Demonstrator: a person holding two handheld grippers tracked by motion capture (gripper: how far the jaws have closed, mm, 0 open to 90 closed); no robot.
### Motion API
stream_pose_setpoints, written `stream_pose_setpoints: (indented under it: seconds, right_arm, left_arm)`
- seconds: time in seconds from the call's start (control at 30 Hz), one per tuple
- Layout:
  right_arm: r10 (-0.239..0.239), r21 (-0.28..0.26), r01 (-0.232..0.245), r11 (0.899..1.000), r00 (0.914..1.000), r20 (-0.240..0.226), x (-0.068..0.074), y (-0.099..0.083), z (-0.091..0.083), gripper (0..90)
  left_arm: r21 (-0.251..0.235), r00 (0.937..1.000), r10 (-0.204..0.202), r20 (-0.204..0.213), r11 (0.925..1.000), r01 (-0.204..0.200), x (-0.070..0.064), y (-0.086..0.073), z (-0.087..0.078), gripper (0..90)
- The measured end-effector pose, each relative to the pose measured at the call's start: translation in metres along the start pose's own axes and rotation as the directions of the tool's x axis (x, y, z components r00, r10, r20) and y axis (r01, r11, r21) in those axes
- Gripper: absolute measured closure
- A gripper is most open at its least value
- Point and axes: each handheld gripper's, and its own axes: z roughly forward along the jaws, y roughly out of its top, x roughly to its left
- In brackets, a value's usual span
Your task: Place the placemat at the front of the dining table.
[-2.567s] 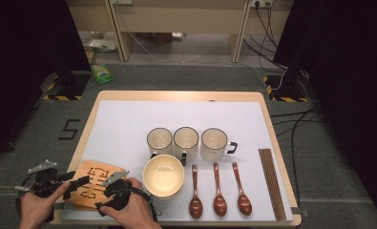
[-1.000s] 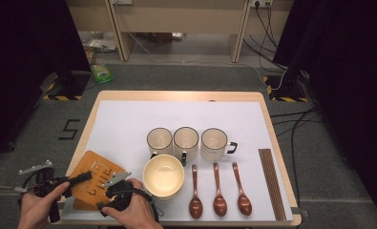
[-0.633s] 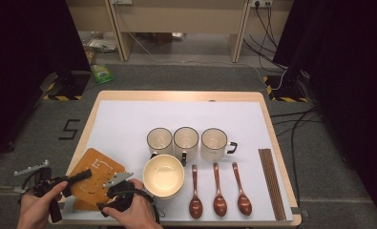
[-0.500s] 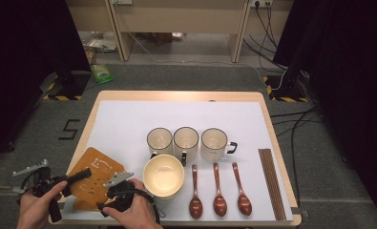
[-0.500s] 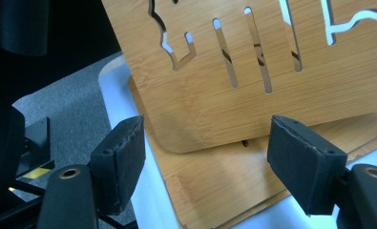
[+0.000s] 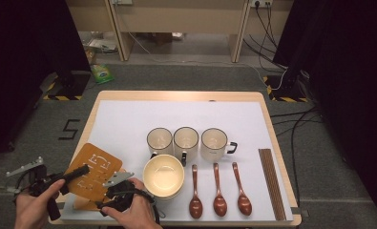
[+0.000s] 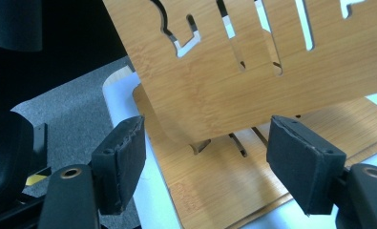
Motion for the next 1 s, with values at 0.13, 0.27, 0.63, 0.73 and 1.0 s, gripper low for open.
stream_pose_setpoints:
  seconds: [0.13, 0.27, 0.63, 0.73, 1.0]
  right_arm:
    - [-0.017, -0.008, 0.017, 1.0, 0.9998, 0.007, 0.0, 0.002, -0.002, 30.1]
    - [-0.003, -0.014, 0.003, 1.0, 0.9999, 0.01, 0.001, 0.003, -0.003, 30.3]
    - [-0.02, -0.044, 0.02, 0.999, 0.9997, 0.015, 0.002, 0.009, -0.009, 30.6]
    - [-0.017, -0.045, 0.017, 0.999, 0.9997, 0.015, 0.003, 0.01, -0.01, 30.6]
    - [-0.012, -0.062, 0.013, 0.998, 0.9998, 0.017, 0.006, 0.016, -0.016, 30.6]
  left_arm:
    - [-0.006, 0.9998, 0.016, -0.008, 0.9999, -0.016, -0.003, 0.003, -0.001, 86.2]
    - [-0.012, 0.999, 0.032, -0.03, 0.9994, -0.032, -0.005, 0.007, -0.003, 86.2]
    - [-0.039, 0.9955, 0.063, -0.071, 0.9971, -0.066, -0.009, 0.017, -0.006, 86.2]
    - [-0.045, 0.9946, 0.067, -0.08, 0.9965, -0.071, -0.009, 0.019, -0.006, 86.2]
    - [-0.047, 0.9918, 0.08, -0.1, 0.9953, -0.085, -0.008, 0.023, -0.006, 86.2]
